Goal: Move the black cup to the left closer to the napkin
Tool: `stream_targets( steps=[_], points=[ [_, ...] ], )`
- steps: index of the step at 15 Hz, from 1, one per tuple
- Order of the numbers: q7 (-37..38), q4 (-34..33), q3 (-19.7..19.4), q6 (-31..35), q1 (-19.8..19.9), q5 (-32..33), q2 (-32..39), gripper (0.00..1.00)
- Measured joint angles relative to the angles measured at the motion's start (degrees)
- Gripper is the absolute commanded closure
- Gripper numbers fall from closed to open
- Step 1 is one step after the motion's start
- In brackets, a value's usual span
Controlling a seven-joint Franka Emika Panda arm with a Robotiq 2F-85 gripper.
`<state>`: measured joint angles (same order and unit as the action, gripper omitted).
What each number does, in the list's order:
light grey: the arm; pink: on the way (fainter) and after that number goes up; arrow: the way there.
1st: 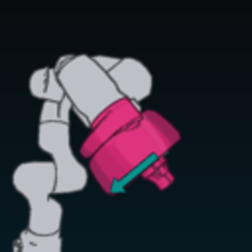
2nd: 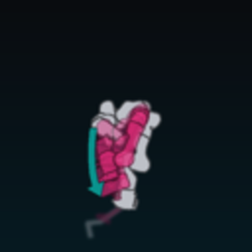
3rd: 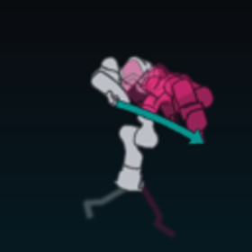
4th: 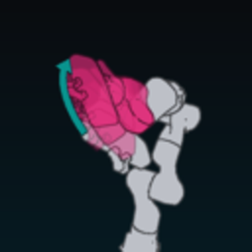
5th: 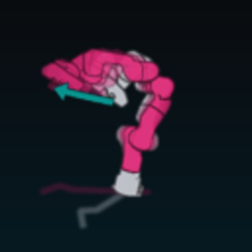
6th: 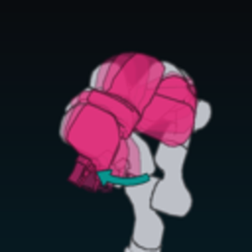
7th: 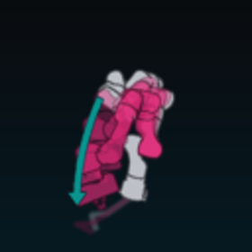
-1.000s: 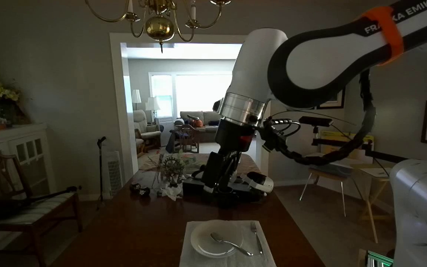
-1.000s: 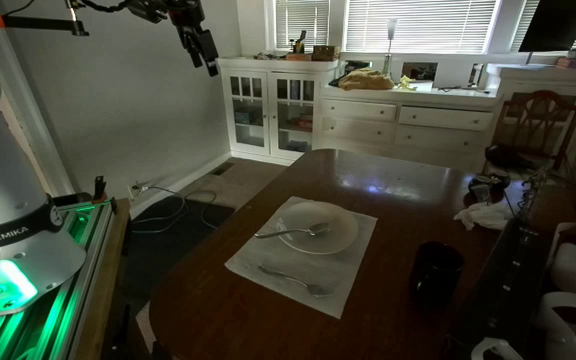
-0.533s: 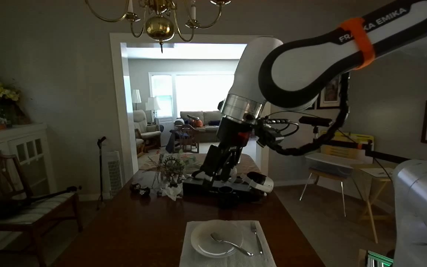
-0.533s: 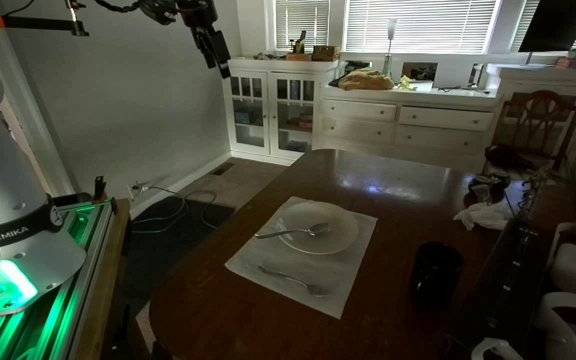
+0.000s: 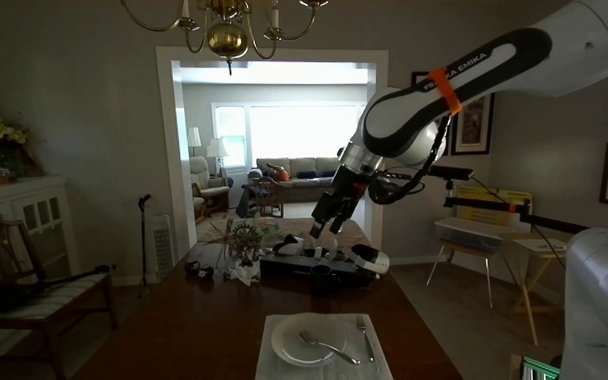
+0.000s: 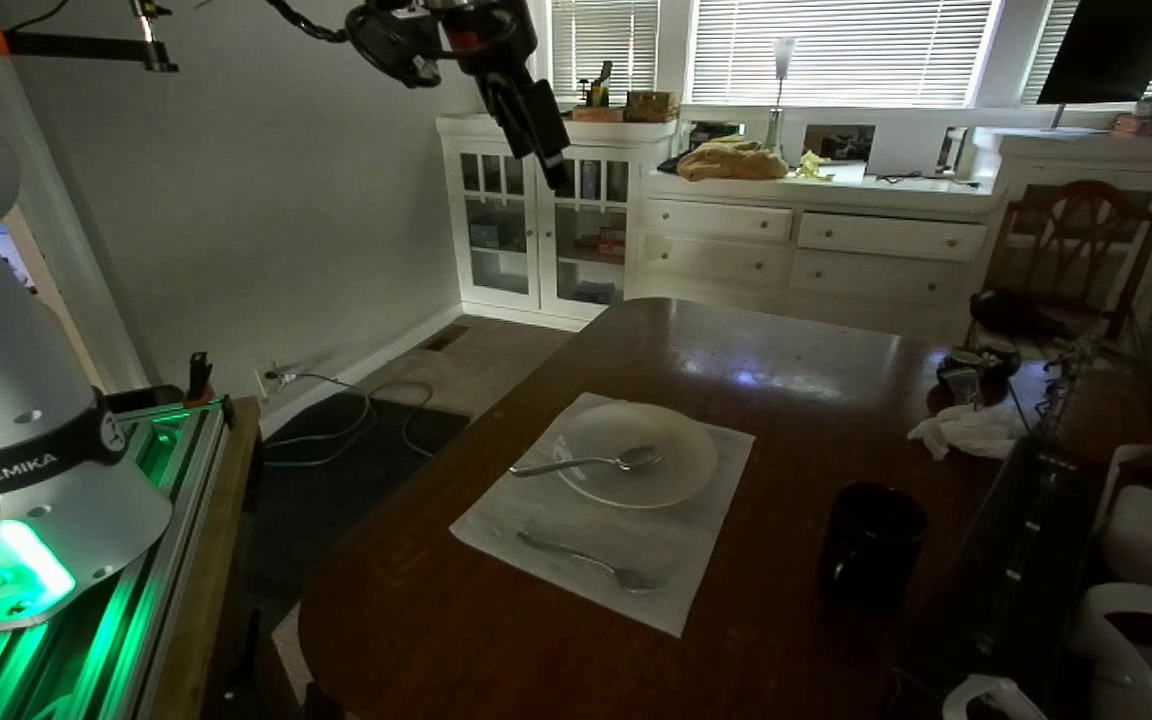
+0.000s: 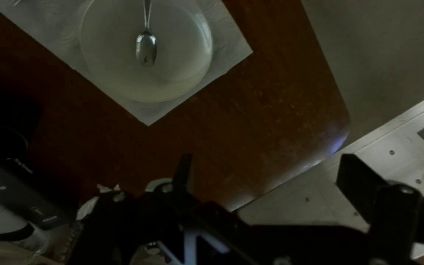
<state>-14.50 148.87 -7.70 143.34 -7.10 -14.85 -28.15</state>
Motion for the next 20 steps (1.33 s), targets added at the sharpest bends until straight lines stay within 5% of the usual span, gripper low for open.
stream_targets(
  steps=[5, 14, 20],
  points=[
    [-10.68, 0.13, -6.47, 9.65, 2.45, 1.69, 5.64, 0.0],
    [-13.53, -0.25, -7.65, 11.68, 2.78, 2.17, 7.85, 0.0],
    [-28.99, -4.64, -16.35, 17.41, 0.95, -1.27, 17.39, 0.0]
  ],
)
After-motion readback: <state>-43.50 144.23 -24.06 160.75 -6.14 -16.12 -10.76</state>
